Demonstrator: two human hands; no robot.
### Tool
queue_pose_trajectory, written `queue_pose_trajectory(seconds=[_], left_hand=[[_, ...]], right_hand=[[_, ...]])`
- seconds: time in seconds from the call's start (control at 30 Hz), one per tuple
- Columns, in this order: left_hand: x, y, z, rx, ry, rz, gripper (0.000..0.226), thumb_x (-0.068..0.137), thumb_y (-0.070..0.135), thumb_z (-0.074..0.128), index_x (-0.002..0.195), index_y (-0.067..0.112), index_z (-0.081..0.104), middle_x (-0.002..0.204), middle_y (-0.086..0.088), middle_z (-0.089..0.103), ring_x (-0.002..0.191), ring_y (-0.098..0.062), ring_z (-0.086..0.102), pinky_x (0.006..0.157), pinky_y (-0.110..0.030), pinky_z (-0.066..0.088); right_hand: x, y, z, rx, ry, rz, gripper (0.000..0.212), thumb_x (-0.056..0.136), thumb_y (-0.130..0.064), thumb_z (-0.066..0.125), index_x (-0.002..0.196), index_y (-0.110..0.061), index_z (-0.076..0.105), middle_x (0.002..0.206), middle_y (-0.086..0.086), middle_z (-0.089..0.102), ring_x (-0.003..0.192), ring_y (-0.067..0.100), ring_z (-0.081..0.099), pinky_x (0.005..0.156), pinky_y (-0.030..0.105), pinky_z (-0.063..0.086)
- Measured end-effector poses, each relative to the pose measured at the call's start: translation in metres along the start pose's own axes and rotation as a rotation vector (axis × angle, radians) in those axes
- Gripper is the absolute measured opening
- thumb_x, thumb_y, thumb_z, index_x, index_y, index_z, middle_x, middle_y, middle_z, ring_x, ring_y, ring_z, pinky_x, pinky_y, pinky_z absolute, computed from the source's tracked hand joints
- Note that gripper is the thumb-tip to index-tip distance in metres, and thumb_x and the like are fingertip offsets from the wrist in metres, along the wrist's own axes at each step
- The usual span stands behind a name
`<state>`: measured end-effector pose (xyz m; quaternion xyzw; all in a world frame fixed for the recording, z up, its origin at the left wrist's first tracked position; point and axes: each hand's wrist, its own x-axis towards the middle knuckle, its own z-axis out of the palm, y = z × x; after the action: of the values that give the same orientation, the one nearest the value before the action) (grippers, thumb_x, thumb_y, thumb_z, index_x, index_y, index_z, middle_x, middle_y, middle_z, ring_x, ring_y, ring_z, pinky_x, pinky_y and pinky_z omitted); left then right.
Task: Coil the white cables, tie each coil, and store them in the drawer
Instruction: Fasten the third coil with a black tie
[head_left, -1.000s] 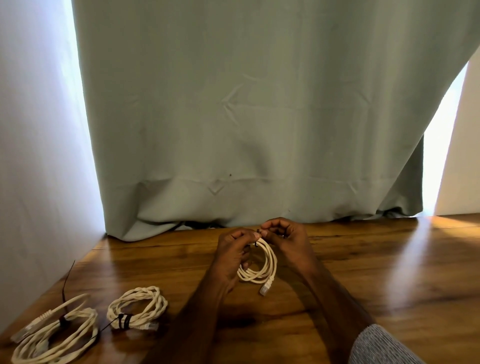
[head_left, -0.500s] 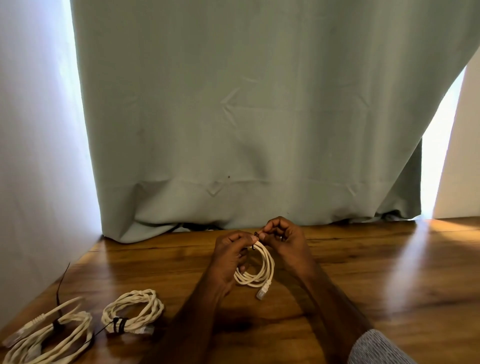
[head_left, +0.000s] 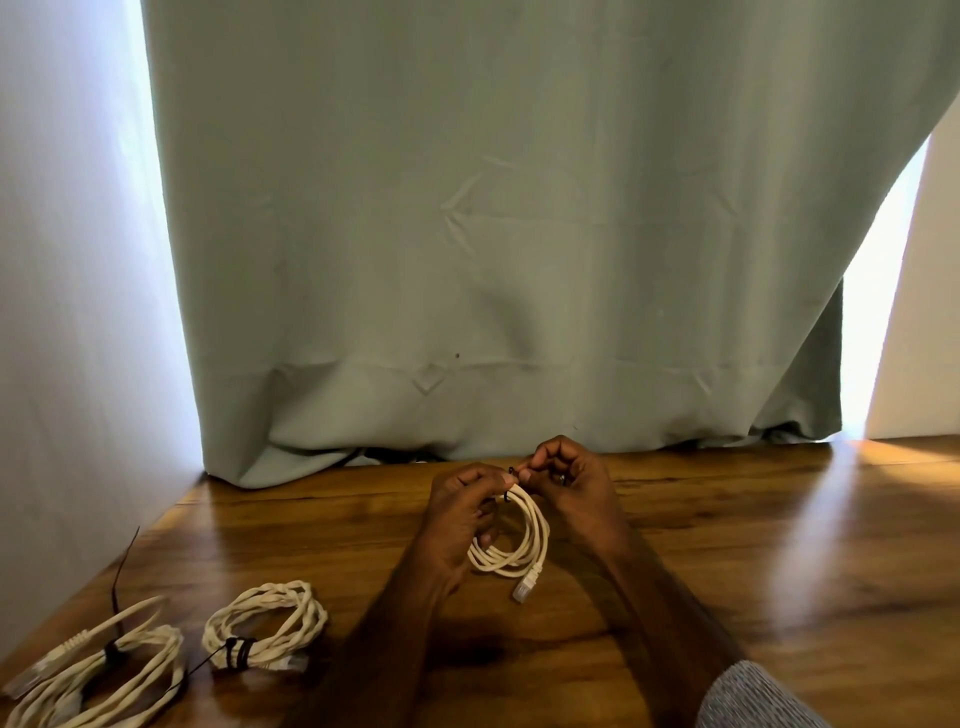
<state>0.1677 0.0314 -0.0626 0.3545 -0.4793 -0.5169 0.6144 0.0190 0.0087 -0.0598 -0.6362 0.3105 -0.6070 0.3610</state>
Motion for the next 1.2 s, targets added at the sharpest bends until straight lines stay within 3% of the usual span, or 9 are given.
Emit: queue_pose_trajectory(seconds=[0.4, 0.57, 0.7, 0.93, 1.03, 1.13, 1.2], left_hand=[[0.002, -0.004, -0.002, 0.038, 0.002, -0.022, 0.020, 0.087, 0.009, 0.067, 0.071, 0.017, 0.076, 0.065, -0.005, 0.065, 0.050, -0.013, 0.051, 0.045, -0.023, 0.029], [0.006, -0.007, -0.002, 0.098, 0.018, 0.010, 0.017, 0.089, 0.006, 0.067, 0.073, 0.010, 0.073, 0.058, -0.003, 0.058, 0.038, -0.007, 0.041, 0.038, -0.020, 0.026], [0.010, -0.010, -0.004, 0.140, 0.027, 0.024, 0.014, 0.088, 0.009, 0.068, 0.075, 0.010, 0.075, 0.068, -0.013, 0.060, 0.039, -0.008, 0.041, 0.038, -0.020, 0.027], [0.013, -0.016, -0.003, 0.162, 0.026, 0.047, 0.010, 0.087, 0.013, 0.071, 0.082, 0.005, 0.074, 0.070, -0.017, 0.057, 0.040, -0.010, 0.042, 0.038, -0.020, 0.029], [0.012, -0.015, -0.002, 0.102, -0.003, 0.071, 0.011, 0.090, 0.015, 0.068, 0.084, 0.005, 0.070, 0.068, -0.013, 0.057, 0.042, -0.010, 0.044, 0.037, -0.020, 0.029], [0.008, -0.011, 0.002, 0.054, -0.049, 0.050, 0.014, 0.097, 0.018, 0.059, 0.086, 0.010, 0.061, 0.057, 0.003, 0.056, 0.040, -0.006, 0.046, 0.039, -0.019, 0.026], [0.010, -0.013, 0.003, 0.102, -0.031, 0.058, 0.012, 0.097, 0.018, 0.058, 0.087, 0.012, 0.062, 0.060, -0.001, 0.056, 0.041, -0.008, 0.045, 0.041, -0.019, 0.026]], right_hand=[[0.003, 0.003, 0.002, -0.012, -0.021, -0.018, 0.016, 0.086, 0.006, 0.072, 0.088, -0.009, 0.066, 0.089, 0.016, 0.075, 0.085, 0.024, 0.072, 0.079, 0.035, 0.059], [0.002, 0.002, 0.000, -0.098, -0.058, -0.005, 0.013, 0.088, -0.002, 0.073, 0.097, -0.012, 0.077, 0.090, 0.005, 0.078, 0.087, 0.016, 0.073, 0.076, 0.022, 0.056], [0.003, 0.002, 0.000, -0.178, -0.079, -0.043, 0.010, 0.090, -0.006, 0.072, 0.093, -0.013, 0.078, 0.087, 0.000, 0.078, 0.084, 0.014, 0.074, 0.074, 0.021, 0.055], [0.002, 0.012, 0.005, -0.351, 0.082, -0.044, 0.012, 0.098, -0.010, 0.063, 0.089, -0.013, 0.070, 0.075, -0.004, 0.071, 0.066, 0.000, 0.064, 0.061, 0.013, 0.048], [0.004, 0.017, 0.003, -0.345, 0.112, 0.014, 0.014, 0.098, -0.011, 0.062, 0.087, -0.015, 0.069, 0.076, -0.001, 0.071, 0.067, 0.003, 0.065, 0.062, 0.016, 0.049], [0.005, 0.022, 0.003, -0.317, 0.120, 0.080, 0.013, 0.099, -0.015, 0.062, 0.089, -0.014, 0.071, 0.081, 0.001, 0.074, 0.076, 0.016, 0.071, 0.068, 0.029, 0.056], [0.007, 0.021, 0.002, -0.300, 0.120, 0.094, 0.013, 0.099, -0.015, 0.062, 0.091, -0.013, 0.071, 0.081, 0.000, 0.073, 0.076, 0.013, 0.070, 0.068, 0.028, 0.055]])
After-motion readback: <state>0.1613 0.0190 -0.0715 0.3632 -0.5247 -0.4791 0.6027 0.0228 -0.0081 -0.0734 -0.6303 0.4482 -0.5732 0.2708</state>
